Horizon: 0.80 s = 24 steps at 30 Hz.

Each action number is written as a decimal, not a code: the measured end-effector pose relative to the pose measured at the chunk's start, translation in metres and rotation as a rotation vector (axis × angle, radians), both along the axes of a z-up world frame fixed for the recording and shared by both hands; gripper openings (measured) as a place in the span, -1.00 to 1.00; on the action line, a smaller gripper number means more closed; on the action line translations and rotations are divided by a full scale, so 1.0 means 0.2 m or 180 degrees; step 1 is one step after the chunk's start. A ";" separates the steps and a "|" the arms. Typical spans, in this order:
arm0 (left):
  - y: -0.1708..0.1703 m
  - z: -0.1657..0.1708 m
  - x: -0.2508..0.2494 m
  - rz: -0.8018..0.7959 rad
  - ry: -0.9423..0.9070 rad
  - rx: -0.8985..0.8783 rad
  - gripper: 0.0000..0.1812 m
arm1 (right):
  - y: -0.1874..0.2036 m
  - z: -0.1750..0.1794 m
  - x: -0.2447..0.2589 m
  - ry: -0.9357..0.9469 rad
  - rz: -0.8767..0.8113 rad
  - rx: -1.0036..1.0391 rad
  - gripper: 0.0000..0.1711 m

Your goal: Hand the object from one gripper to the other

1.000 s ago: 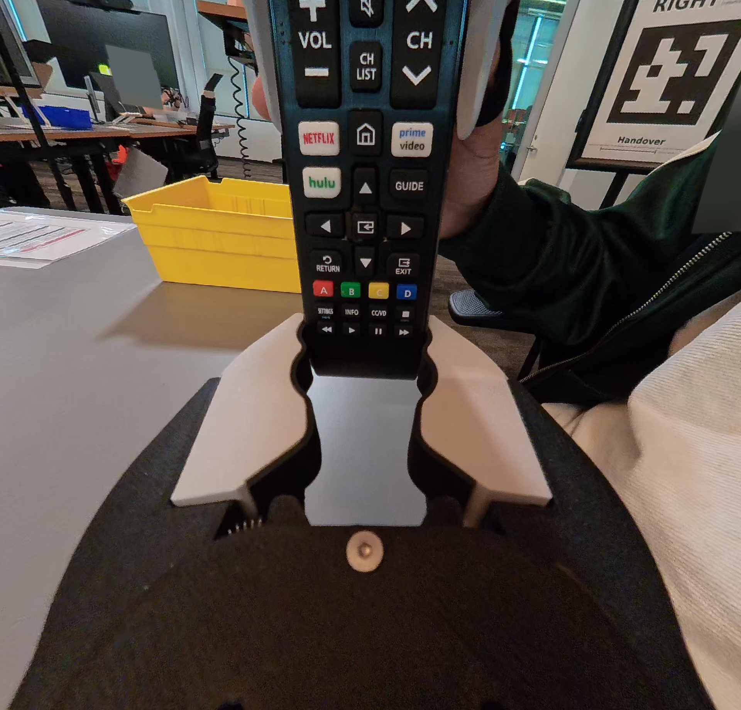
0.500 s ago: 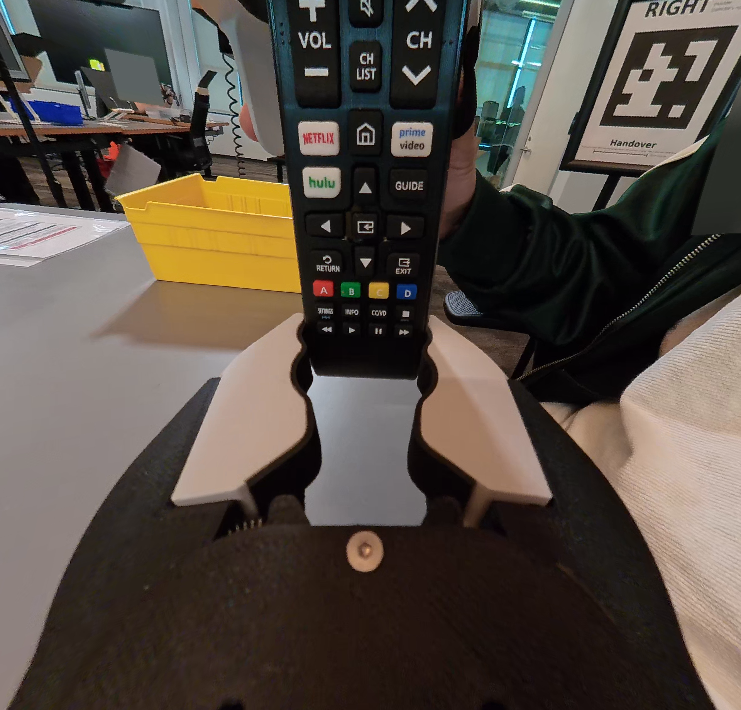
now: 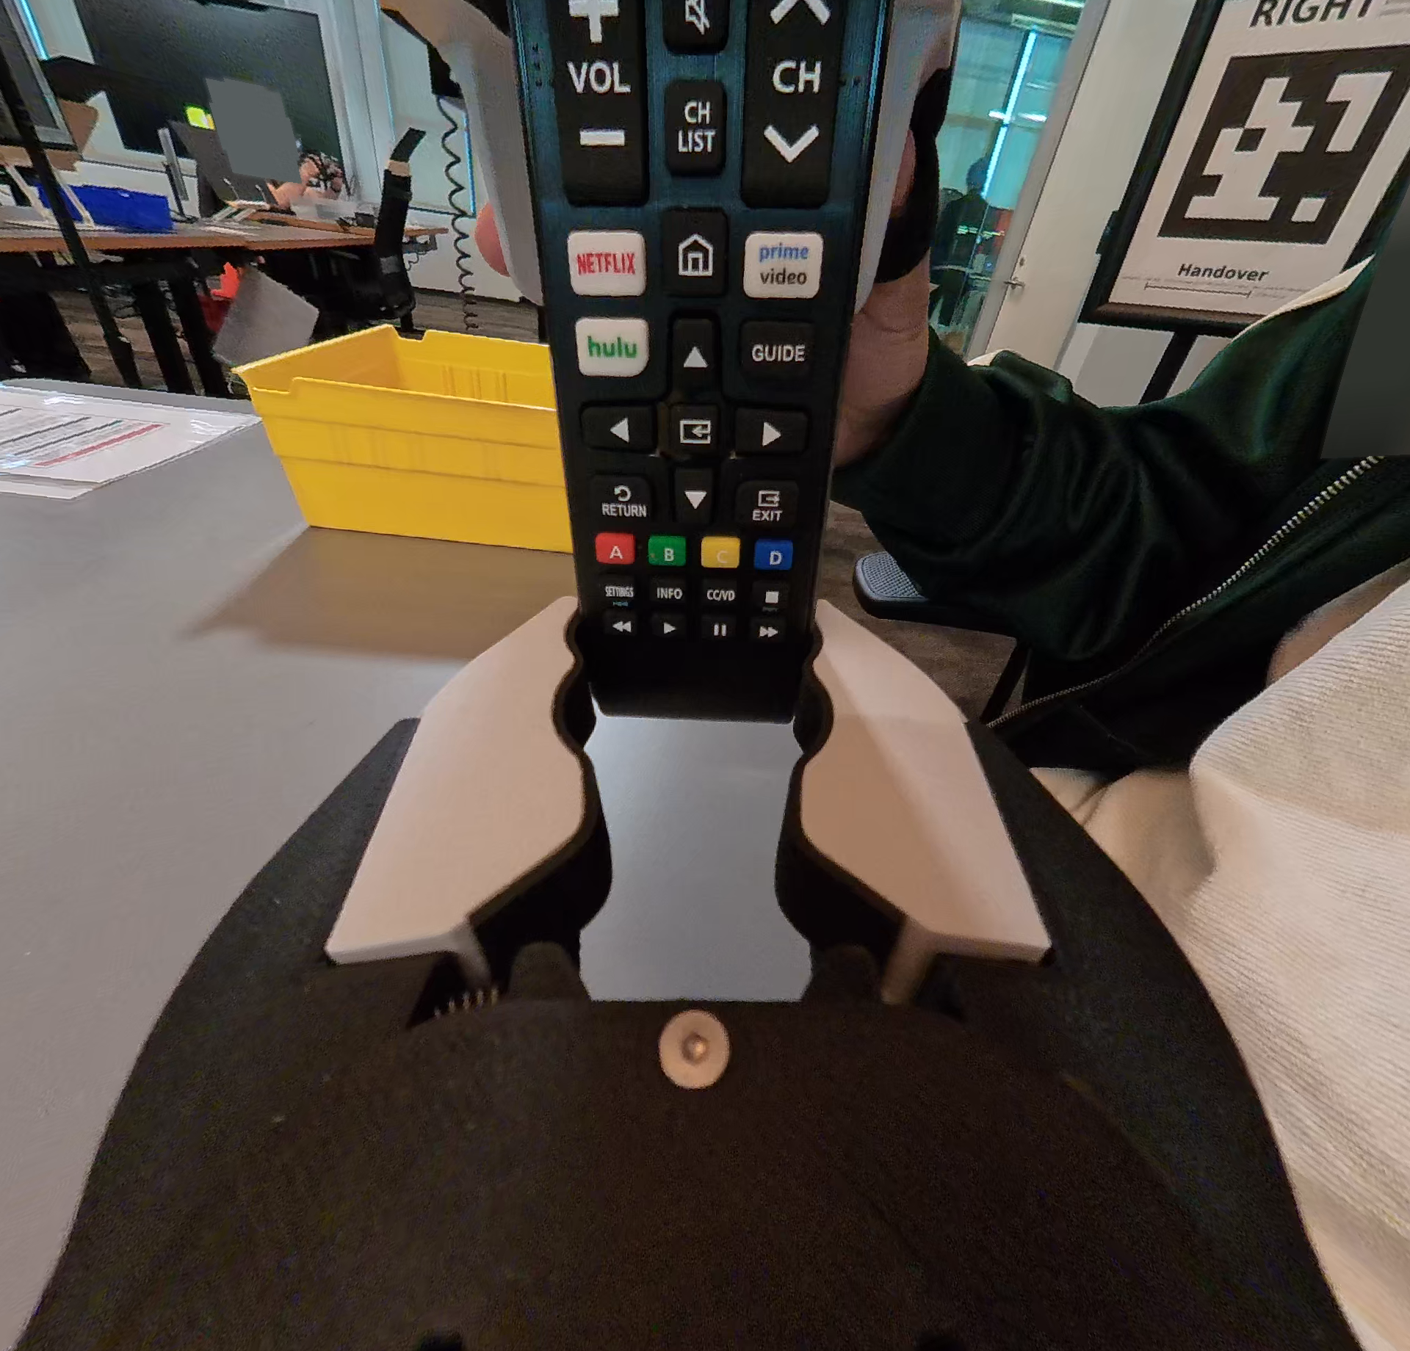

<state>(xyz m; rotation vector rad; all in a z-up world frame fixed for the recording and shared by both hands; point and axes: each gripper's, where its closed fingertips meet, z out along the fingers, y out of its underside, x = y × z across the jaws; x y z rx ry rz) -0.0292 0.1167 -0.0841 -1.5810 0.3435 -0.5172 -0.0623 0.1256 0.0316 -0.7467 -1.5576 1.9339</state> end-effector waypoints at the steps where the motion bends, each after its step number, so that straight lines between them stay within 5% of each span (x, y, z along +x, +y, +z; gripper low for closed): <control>1: 0.00 0.00 0.00 -0.0008 -0.0010 0.0004 -0.45 | 0.00 0.00 0.00 0.0002 0.0006 0.0007 -0.11; 14: -0.06 0.05 0.11 -0.0492 -0.0182 0.0055 -0.46 | 0.01 0.04 0.04 0.0047 0.0229 -0.0224 -0.16; 24: -0.21 0.14 0.36 -0.1591 -0.0552 0.0041 -0.47 | -0.15 0.02 0.24 -0.0041 0.1663 -0.0584 -0.29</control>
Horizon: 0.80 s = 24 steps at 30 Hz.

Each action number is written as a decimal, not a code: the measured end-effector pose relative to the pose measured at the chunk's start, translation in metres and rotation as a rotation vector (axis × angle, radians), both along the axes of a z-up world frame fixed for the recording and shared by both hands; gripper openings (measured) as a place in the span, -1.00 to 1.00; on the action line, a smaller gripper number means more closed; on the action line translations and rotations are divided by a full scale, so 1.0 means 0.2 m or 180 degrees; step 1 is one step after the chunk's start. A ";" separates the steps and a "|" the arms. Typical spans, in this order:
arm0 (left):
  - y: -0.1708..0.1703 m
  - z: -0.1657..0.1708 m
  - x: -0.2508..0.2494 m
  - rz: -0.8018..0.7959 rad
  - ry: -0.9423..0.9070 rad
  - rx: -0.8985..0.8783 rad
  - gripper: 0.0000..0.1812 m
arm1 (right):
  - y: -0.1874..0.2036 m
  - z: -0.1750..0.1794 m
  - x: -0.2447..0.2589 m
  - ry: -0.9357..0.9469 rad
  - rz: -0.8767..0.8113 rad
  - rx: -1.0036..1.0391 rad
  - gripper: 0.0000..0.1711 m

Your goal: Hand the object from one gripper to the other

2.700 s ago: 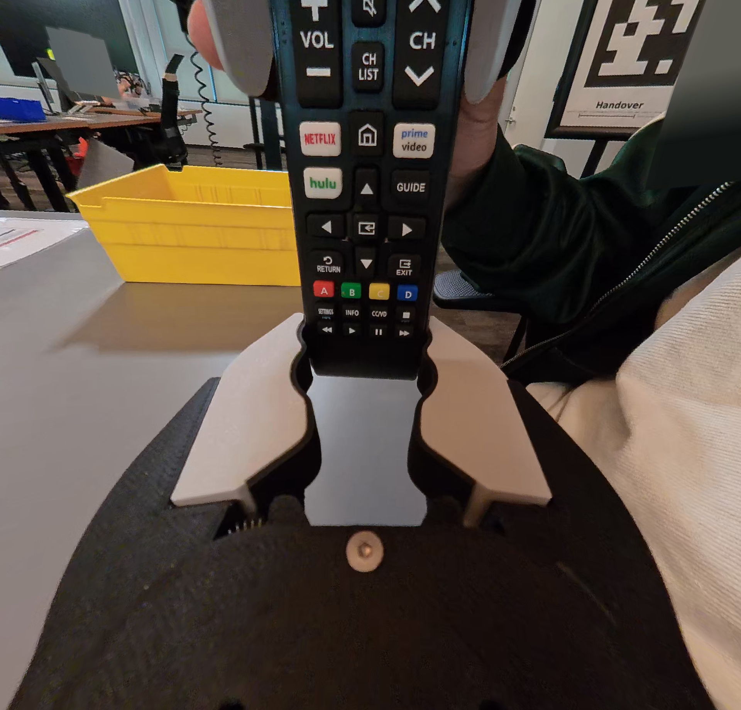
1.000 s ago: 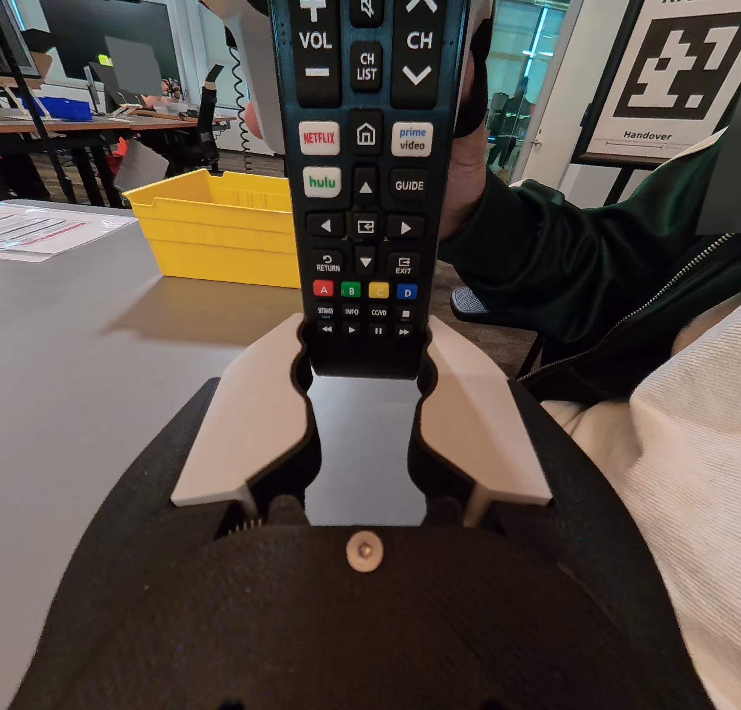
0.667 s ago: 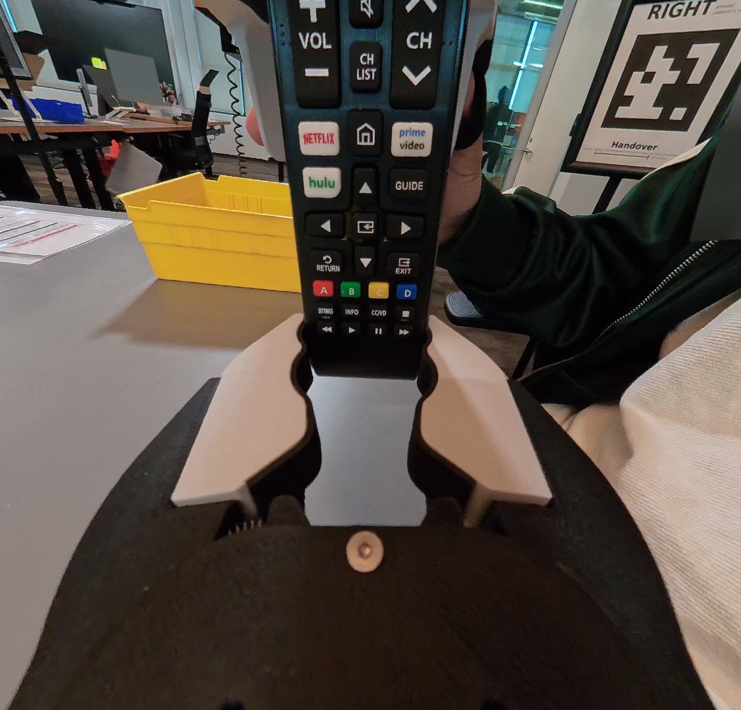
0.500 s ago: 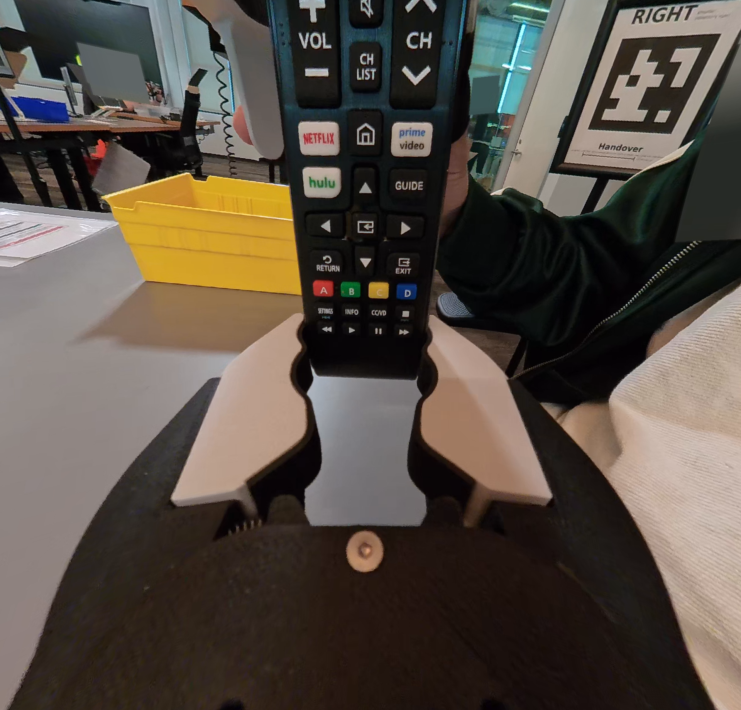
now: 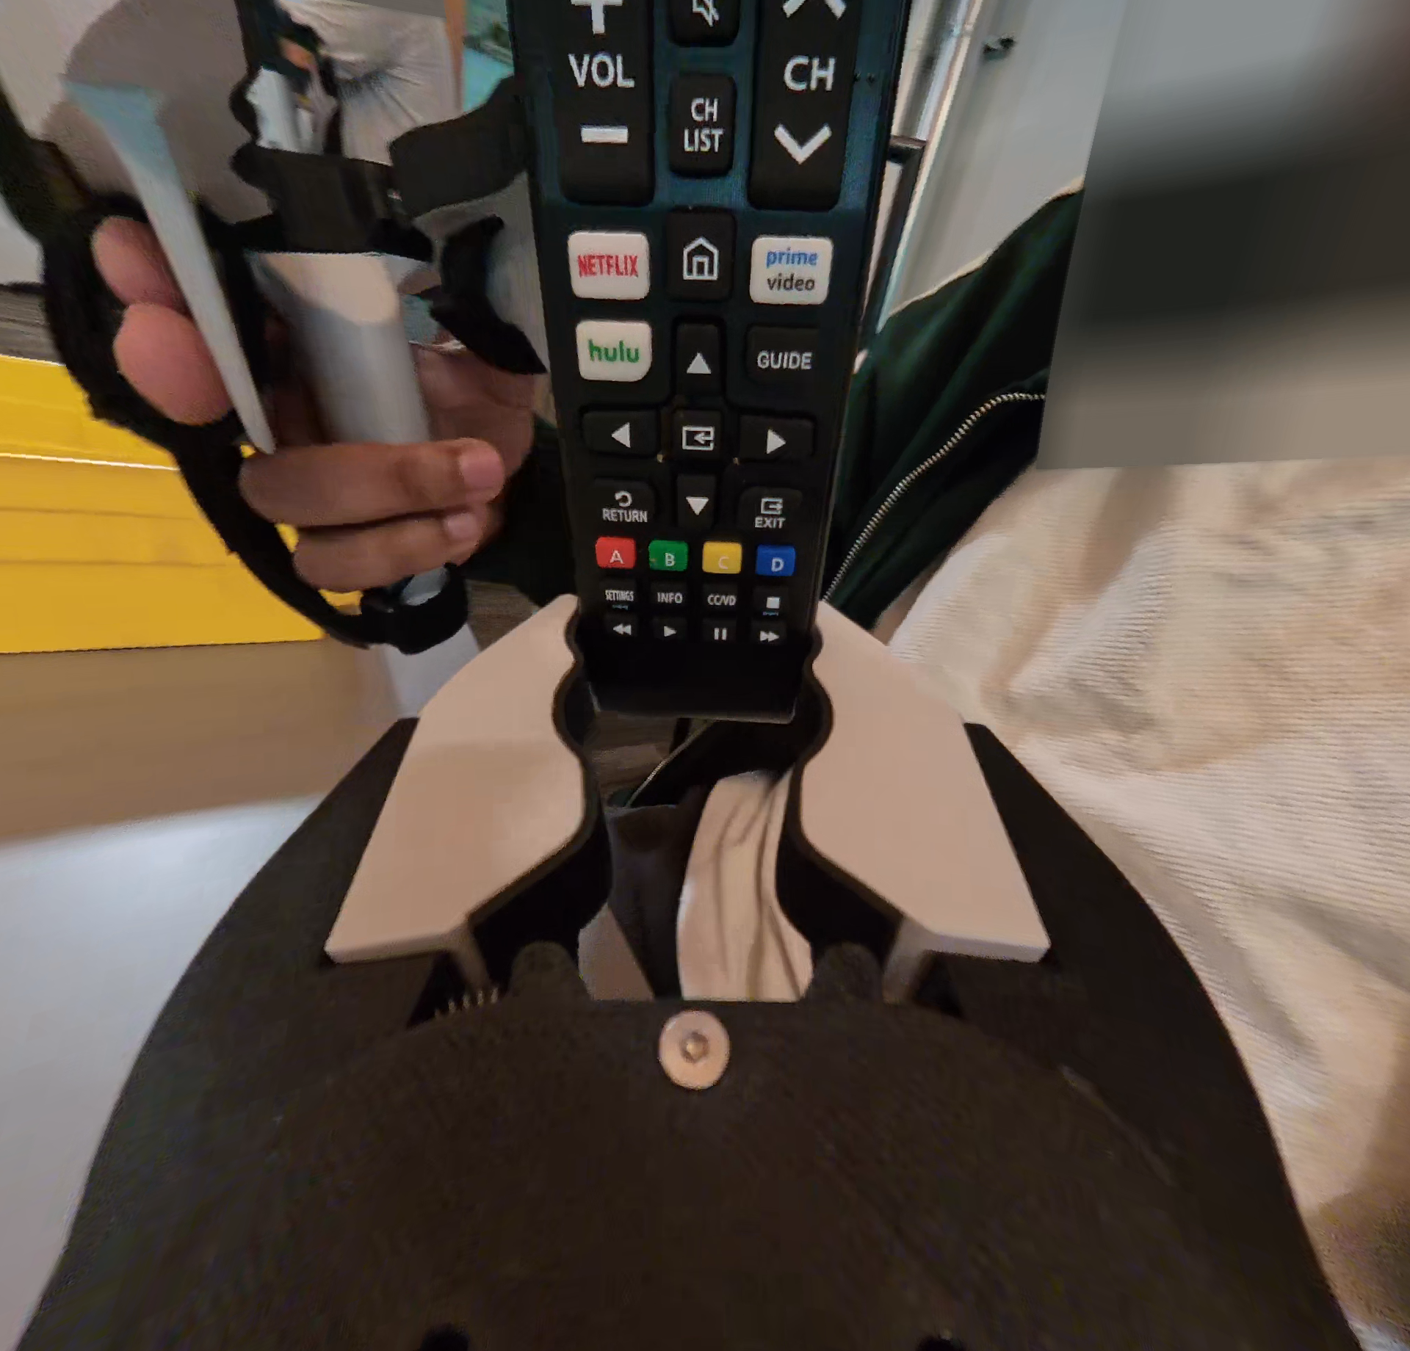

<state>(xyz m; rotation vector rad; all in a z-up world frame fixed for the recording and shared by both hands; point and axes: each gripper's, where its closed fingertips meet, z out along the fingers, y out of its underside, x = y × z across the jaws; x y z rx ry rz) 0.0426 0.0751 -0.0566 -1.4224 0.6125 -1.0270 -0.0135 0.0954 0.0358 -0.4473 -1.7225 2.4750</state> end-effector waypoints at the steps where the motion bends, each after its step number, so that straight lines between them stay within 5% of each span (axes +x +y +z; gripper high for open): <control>1: -0.01 -0.01 0.02 -0.0063 0.0032 -0.0020 -0.46 | -0.01 0.00 0.01 -0.0022 0.0119 -0.0063 -0.31; 10: -0.06 -0.06 0.19 -0.0539 0.0079 -0.0168 -0.45 | -0.16 0.00 0.21 -0.0020 0.1156 -0.0179 -0.47; 14: -0.08 -0.06 0.22 -0.0696 0.0027 -0.0241 -0.46 | -0.22 -0.01 0.29 0.0042 0.1442 -0.0071 -0.71; 22: -0.05 -0.05 0.19 -0.0565 -0.0128 -0.0246 -0.41 | -0.20 0.00 0.25 0.0111 0.1174 0.0017 -0.74; 24: 0.00 -0.07 0.14 -0.0307 -0.0097 -0.0298 -0.16 | -0.17 0.00 0.18 0.0080 0.0859 0.0115 -0.74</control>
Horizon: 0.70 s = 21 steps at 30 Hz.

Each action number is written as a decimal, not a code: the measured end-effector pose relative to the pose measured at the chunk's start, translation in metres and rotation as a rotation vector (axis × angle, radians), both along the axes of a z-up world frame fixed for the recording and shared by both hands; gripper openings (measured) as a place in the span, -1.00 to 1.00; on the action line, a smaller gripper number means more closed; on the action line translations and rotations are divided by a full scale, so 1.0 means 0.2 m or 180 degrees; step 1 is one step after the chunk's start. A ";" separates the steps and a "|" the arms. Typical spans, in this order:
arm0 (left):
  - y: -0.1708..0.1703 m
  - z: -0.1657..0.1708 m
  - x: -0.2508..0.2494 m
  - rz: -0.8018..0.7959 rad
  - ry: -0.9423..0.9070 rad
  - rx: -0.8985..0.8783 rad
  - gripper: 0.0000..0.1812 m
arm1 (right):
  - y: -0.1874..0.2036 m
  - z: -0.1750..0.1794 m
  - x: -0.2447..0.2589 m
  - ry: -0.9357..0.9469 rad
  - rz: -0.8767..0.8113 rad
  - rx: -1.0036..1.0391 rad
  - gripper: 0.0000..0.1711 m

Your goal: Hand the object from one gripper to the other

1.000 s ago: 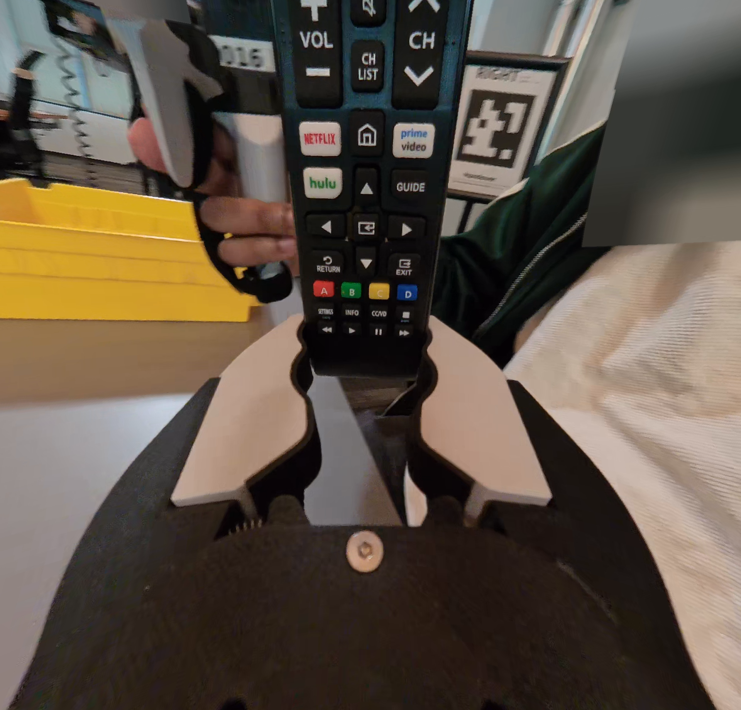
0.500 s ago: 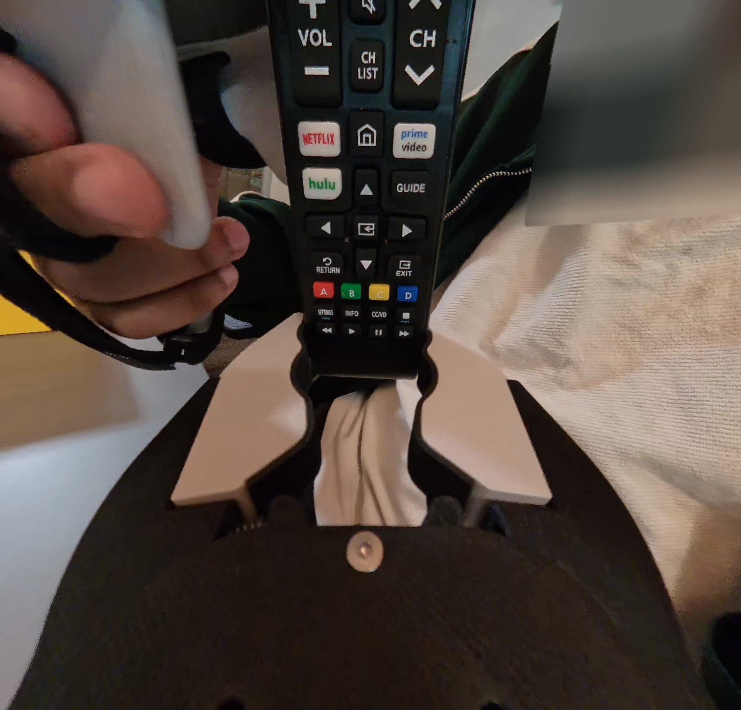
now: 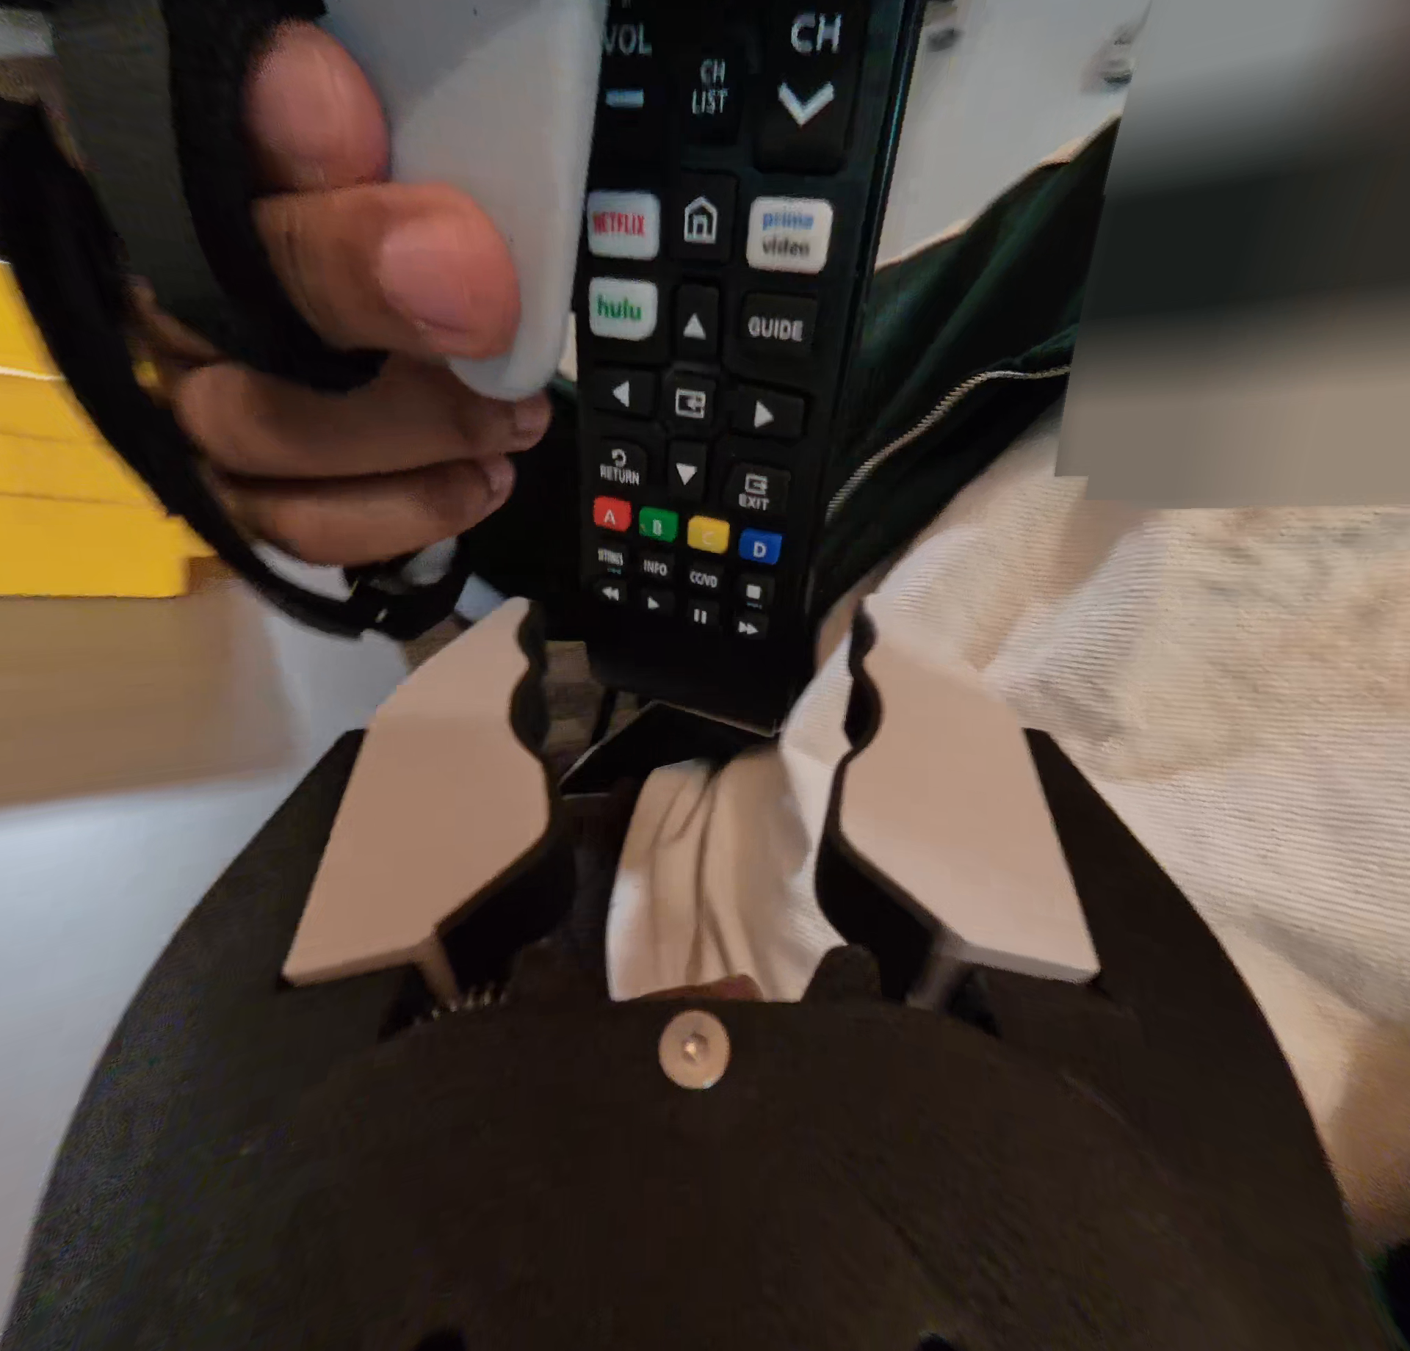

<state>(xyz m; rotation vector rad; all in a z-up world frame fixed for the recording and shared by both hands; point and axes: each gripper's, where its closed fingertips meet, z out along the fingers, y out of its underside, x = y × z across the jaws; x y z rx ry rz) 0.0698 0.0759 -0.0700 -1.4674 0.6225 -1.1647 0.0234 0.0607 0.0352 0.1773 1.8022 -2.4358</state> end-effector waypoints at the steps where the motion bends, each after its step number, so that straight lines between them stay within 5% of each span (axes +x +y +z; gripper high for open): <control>1: 0.04 -0.02 -0.04 0.0191 0.0062 -0.0025 -0.08 | 0.02 0.00 -0.05 -0.0018 -0.0224 0.0053 -0.74; 4: 0.16 -0.09 -0.23 0.0987 0.0256 -0.0076 0.07 | 0.13 -0.02 -0.21 -0.0042 -0.1059 0.0241 -0.74; 9: 0.24 -0.07 -0.52 0.1979 0.0337 0.0030 -0.02 | 0.33 -0.08 -0.41 -0.0023 -0.2428 0.0679 -0.74; 12: 0.23 -0.06 -0.56 0.2145 0.0511 0.0155 -0.20 | 0.34 -0.08 -0.43 -0.0073 -0.2507 0.0670 -0.74; 21: 0.22 -0.07 -0.46 0.1863 0.0490 0.0136 -0.35 | 0.17 -0.16 -0.41 -0.0151 -0.2123 0.0685 -0.73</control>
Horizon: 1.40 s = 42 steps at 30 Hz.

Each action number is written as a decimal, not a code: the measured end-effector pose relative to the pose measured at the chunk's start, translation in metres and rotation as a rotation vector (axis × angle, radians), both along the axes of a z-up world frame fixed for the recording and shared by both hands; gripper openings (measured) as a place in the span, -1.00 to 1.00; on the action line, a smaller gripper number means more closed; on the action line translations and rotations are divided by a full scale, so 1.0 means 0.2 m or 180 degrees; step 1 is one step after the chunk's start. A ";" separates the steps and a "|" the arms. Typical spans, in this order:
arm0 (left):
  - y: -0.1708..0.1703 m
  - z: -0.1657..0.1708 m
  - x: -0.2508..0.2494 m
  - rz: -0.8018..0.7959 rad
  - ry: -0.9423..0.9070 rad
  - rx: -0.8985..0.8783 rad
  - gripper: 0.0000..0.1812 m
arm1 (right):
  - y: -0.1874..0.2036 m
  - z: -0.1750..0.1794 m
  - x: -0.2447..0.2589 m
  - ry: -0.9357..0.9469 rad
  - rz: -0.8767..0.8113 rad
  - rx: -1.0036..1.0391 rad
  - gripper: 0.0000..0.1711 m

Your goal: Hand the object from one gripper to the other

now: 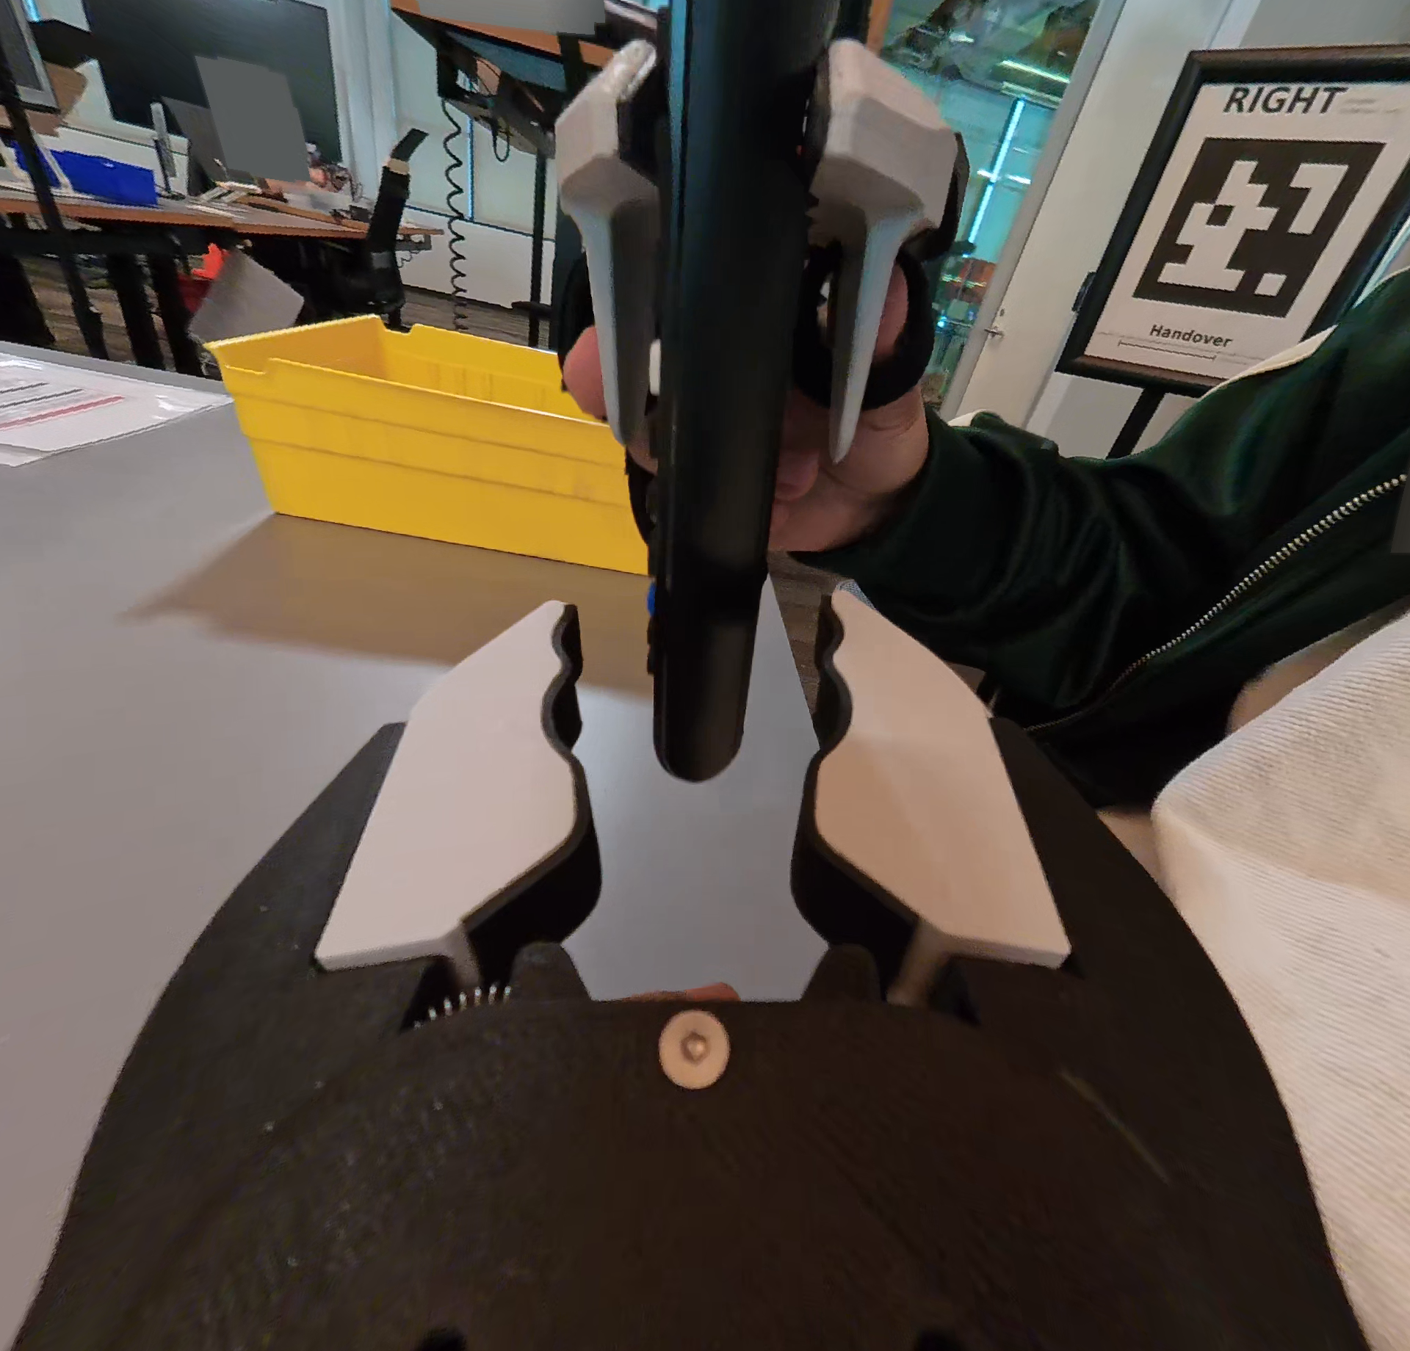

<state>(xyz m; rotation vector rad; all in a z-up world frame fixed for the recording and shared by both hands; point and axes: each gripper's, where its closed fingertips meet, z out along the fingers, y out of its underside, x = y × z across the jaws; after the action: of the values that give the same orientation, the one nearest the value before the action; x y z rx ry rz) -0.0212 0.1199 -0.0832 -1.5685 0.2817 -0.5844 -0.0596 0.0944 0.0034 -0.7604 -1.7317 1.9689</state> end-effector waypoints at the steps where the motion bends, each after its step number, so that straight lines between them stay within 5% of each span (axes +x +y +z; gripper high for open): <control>1: 0.00 0.00 0.01 -0.0030 -0.0001 0.0004 -0.39 | -0.02 -0.01 0.00 -0.0008 0.0032 0.0016 -0.73; 12: -0.03 0.01 0.04 -0.0218 0.0006 0.0038 -0.70 | -0.09 -0.04 0.02 -0.0042 0.0143 0.0091 -0.73; 19: -0.03 0.02 0.06 -0.0218 0.0109 0.0066 -0.73 | -0.10 -0.03 0.03 -0.0122 0.0250 0.0000 -0.71; 24: -0.03 0.04 0.04 -0.0138 0.0123 0.0121 -0.73 | -0.10 -0.04 0.01 -0.0149 0.0169 0.0108 -0.36; 42: -0.05 0.02 -0.14 0.0130 0.0182 0.0039 -0.73 | 0.31 -0.06 -0.08 -0.0091 -0.0537 -0.0173 -0.26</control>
<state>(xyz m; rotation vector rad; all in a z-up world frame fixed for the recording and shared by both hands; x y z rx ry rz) -0.0496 0.1104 -0.0783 -1.5774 0.2952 -0.5059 -0.0759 0.1570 -0.0087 -0.9261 -1.5797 1.9060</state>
